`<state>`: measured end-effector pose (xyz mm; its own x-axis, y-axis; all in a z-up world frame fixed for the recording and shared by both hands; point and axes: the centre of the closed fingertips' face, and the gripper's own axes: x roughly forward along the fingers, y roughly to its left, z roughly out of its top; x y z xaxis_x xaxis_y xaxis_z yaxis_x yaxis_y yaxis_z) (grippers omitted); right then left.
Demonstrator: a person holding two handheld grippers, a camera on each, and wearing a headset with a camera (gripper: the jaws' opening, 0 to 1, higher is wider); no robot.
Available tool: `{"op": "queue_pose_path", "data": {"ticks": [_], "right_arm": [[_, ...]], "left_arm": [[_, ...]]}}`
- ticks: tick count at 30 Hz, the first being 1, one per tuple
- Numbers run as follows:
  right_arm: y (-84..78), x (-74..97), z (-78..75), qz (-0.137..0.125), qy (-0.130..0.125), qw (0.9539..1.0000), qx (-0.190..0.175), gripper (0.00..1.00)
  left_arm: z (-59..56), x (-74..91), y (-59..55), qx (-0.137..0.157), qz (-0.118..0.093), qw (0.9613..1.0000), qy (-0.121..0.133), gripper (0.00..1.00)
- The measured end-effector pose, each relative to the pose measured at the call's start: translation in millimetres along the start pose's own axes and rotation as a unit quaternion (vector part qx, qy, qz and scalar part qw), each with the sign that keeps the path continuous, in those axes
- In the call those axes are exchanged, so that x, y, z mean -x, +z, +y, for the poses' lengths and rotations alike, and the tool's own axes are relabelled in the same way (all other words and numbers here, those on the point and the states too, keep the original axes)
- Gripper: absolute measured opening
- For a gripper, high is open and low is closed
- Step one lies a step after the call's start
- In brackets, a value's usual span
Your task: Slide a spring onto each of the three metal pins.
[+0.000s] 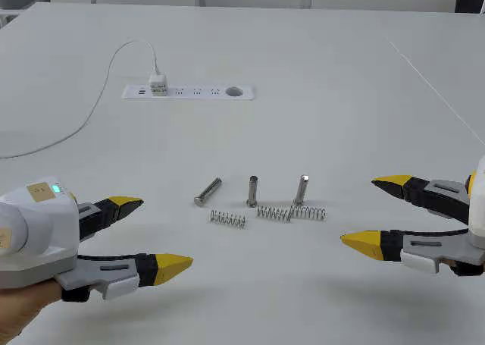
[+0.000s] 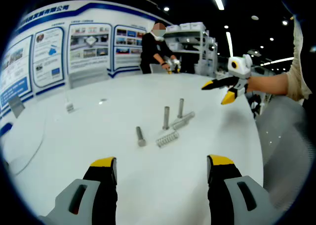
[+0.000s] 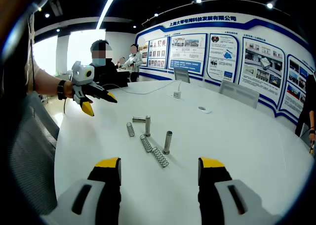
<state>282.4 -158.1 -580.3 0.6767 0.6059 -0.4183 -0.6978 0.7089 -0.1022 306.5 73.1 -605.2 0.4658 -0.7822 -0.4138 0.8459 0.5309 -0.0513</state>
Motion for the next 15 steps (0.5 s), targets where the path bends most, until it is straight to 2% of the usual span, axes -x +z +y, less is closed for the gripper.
{"op": "queue_pose_path", "data": {"ticks": [15], "right_arm": [[-1.5, 0.1, -0.1, 0.002, 0.000, 1.0000, -0.003, 0.64]], "left_arm": [[9.9, 1.3, 4.3, 0.006, -0.004, 0.9999, 0.009, 0.72]]}}
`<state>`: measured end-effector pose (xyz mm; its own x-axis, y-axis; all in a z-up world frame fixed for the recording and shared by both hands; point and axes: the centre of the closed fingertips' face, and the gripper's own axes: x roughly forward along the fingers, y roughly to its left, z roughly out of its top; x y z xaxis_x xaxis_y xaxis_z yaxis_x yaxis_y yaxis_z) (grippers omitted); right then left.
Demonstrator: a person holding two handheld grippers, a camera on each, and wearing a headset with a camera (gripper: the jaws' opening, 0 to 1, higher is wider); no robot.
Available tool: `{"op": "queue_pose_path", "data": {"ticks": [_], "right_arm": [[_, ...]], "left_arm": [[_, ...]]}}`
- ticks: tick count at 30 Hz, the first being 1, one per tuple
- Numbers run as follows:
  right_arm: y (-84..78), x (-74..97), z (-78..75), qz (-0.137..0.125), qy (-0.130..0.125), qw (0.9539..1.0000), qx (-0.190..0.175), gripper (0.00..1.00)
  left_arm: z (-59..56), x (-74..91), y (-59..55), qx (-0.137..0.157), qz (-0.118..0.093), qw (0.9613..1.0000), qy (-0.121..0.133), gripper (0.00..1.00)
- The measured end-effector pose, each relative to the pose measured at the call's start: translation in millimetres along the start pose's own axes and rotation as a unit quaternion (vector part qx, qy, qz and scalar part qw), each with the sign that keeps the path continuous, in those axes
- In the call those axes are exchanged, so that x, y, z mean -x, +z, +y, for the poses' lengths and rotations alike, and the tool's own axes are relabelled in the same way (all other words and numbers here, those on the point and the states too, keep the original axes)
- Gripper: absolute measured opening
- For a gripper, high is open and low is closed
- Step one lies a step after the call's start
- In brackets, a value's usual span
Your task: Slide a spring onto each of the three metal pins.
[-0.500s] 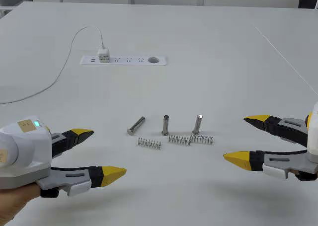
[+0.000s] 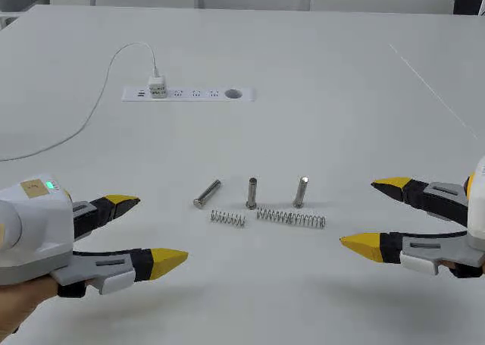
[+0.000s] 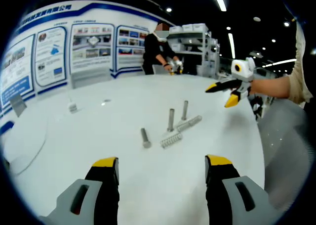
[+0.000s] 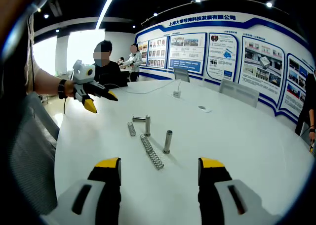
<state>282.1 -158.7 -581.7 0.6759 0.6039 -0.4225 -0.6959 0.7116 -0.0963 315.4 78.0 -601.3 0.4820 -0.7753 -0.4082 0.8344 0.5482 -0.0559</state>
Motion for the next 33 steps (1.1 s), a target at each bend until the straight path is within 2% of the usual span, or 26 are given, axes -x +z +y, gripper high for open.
{"op": "queue_pose_path", "data": {"ticks": [7, 21, 24, 33], "right_arm": [[-1.9, 0.5, -1.1, 0.002, -0.002, 1.0000, -0.003, 0.64], [-4.1, 1.9, -2.8, 0.008, -0.007, 0.9999, -0.002, 0.64], [-6.5, 2.0, -3.8, 0.013, -0.009, 0.9999, 0.000, 0.63], [-7.8, 1.4, -4.2, 0.015, -0.009, 0.9998, -0.003, 0.63]], "left_arm": [[8.5, -3.4, 4.0, -0.007, 0.004, 0.9999, 0.014, 0.64], [20.6, -27.2, 25.4, -0.022, 0.007, 0.9995, 0.020, 0.53], [24.2, -32.2, 27.8, -0.027, 0.013, 0.9992, 0.025, 0.47], [32.2, -51.7, 31.2, -0.020, 0.034, 0.9988, 0.028, 0.40]]}}
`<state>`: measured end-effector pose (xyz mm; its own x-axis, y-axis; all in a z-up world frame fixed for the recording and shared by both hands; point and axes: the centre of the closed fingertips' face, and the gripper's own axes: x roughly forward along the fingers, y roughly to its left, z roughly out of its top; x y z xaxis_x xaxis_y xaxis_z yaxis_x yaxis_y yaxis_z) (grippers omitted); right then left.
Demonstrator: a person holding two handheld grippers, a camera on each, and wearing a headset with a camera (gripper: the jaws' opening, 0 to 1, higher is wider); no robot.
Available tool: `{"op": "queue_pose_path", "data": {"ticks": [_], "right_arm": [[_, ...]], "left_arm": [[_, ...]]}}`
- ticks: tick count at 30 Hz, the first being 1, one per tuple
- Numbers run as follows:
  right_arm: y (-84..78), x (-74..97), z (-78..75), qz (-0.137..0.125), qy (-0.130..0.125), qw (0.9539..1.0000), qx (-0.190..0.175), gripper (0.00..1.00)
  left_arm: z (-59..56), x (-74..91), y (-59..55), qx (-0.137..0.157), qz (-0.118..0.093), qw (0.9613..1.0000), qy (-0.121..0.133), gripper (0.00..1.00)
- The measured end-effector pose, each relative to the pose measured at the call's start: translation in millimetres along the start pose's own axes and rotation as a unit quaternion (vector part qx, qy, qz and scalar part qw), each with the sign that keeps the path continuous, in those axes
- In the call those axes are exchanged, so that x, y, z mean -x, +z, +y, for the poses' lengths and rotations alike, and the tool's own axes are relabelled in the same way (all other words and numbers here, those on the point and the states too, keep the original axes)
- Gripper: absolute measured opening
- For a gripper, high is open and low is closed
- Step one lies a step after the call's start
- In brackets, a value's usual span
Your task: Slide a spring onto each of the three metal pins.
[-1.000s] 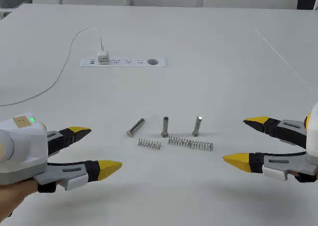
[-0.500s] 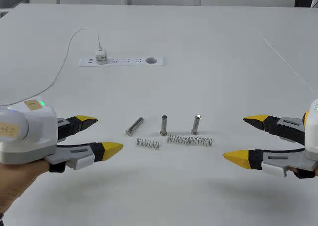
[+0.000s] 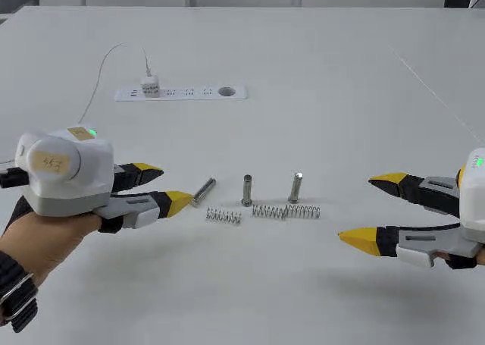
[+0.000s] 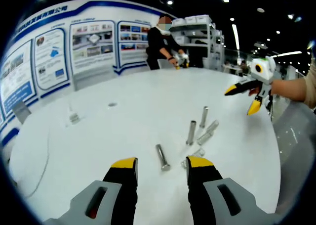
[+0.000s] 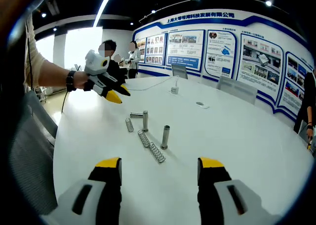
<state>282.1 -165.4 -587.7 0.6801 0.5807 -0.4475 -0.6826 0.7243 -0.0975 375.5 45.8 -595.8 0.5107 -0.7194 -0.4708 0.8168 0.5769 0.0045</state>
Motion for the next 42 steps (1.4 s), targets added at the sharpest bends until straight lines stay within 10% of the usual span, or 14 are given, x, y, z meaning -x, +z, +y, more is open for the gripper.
{"op": "queue_pose_path", "data": {"ticks": [15, 42], "right_arm": [[-2.8, -0.9, 0.0, 0.005, 0.000, 1.0000, -0.003, 0.63], [-9.8, -0.6, -0.4, 0.018, -0.002, 0.9998, -0.002, 0.63]], "left_arm": [[2.7, -35.0, 8.0, -0.015, 0.041, 0.9990, 0.008, 0.30], [-0.9, -74.8, -10.4, -0.019, 0.127, 0.9915, 0.018, 0.17]]}}
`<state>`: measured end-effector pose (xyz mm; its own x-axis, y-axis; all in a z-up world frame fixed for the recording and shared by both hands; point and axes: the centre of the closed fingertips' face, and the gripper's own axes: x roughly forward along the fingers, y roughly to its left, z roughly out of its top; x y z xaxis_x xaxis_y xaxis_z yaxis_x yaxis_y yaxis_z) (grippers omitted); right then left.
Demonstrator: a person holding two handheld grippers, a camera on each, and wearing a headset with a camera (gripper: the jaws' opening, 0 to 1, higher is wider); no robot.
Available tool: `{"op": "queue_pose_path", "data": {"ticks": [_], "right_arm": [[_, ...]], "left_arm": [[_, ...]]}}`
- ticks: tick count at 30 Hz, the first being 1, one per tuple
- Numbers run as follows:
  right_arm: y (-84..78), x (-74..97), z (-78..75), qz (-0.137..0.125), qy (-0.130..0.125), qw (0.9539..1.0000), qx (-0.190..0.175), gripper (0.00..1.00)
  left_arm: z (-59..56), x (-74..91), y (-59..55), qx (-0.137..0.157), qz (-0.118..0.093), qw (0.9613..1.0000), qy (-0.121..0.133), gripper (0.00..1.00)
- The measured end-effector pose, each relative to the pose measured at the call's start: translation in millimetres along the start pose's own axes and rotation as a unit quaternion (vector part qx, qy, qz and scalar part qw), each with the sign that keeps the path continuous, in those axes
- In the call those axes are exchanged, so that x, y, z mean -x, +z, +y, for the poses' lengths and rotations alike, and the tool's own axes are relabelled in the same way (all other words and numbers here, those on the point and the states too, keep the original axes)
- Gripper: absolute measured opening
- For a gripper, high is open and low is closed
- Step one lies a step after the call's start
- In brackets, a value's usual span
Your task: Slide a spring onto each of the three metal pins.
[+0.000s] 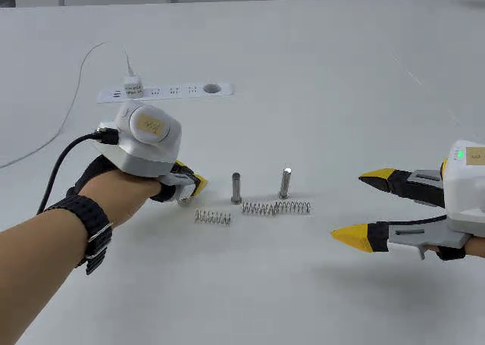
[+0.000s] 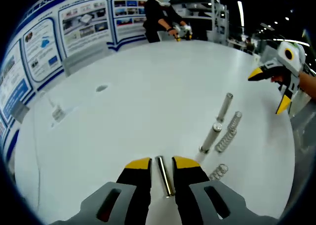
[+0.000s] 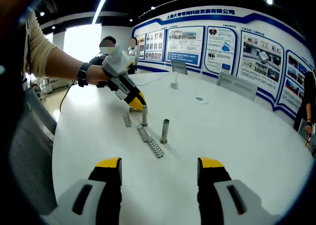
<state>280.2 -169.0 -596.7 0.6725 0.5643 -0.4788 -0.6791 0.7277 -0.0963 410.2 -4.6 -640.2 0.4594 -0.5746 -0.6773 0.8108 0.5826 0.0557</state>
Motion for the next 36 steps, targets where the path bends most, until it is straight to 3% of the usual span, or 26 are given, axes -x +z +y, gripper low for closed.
{"op": "queue_pose_path", "data": {"ticks": [13, 36], "right_arm": [[-0.9, 2.0, -3.1, -0.001, -0.005, 1.0000, -0.003, 0.63], [-3.4, 3.3, -6.2, 0.001, -0.007, 0.9999, -0.007, 0.62]], "left_arm": [[1.9, -7.8, -4.4, 0.006, 0.034, 0.9994, 0.010, 0.12], [5.9, -12.5, -9.0, 0.021, 0.064, 0.9975, 0.019, 0.10]]}}
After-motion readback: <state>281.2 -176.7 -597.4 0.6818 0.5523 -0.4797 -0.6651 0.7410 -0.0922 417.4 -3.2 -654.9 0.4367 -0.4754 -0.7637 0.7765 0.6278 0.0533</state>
